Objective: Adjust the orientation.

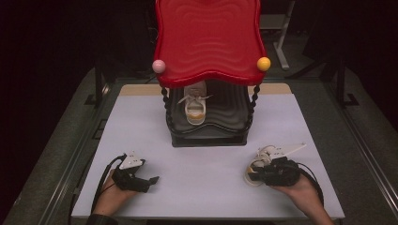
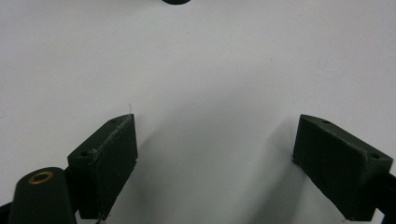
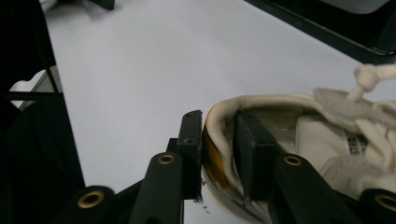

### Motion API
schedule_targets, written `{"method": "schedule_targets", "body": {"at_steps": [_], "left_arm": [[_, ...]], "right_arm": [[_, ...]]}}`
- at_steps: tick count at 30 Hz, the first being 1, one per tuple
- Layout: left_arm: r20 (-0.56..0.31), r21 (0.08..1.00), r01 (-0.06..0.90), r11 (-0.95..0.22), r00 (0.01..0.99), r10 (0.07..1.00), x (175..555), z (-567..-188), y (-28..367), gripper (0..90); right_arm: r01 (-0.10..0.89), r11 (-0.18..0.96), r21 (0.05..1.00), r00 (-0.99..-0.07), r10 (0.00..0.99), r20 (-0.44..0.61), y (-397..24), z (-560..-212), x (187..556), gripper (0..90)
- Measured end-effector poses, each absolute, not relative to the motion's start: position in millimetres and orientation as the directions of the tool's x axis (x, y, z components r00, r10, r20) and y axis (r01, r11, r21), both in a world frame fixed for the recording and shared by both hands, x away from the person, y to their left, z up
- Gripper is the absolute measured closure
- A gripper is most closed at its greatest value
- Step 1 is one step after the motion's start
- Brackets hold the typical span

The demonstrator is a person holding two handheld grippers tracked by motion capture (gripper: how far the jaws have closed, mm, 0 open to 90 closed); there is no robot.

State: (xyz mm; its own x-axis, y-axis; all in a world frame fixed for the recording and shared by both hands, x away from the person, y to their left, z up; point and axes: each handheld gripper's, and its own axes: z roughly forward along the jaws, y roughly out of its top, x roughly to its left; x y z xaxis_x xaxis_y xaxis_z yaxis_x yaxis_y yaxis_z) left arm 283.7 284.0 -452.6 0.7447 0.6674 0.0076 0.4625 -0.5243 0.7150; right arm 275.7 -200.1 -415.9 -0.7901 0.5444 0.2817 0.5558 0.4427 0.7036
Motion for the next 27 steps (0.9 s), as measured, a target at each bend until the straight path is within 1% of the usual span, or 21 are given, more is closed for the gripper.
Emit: {"method": "schedule_targets", "body": {"at_steps": [7, 10, 13, 16, 27], "left_arm": [[0.008, 0.715, 0.462, -0.525, 0.745, 0.667, 284, -453, 284, 13.1], [0.007, 0.715, 0.463, -0.524, 0.745, 0.667, 284, -453, 284, 13.2], [0.007, 0.715, 0.463, -0.524, 0.745, 0.667, 284, -453, 284, 13.1], [0.008, 0.715, 0.463, -0.524, 0.745, 0.668, 284, -453, 284, 13.1], [0.008, 0.715, 0.463, -0.525, 0.745, 0.667, 284, -453, 284, 13.2]], "right_arm": [[0.518, 0.477, 0.710, -0.829, 0.485, 0.278, -196, -416, 268, 75.7], [0.490, 0.502, 0.713, -0.850, 0.457, 0.263, -192, -415, 265, 77.1], [0.465, 0.522, 0.715, -0.862, 0.450, 0.232, -187, -412, 262, 77.6], [0.445, 0.525, 0.726, -0.876, 0.425, 0.229, -182, -408, 260, 77.6], [0.350, 0.562, 0.749, -0.927, 0.321, 0.192, -145, -389, 252, 77.6]]}}
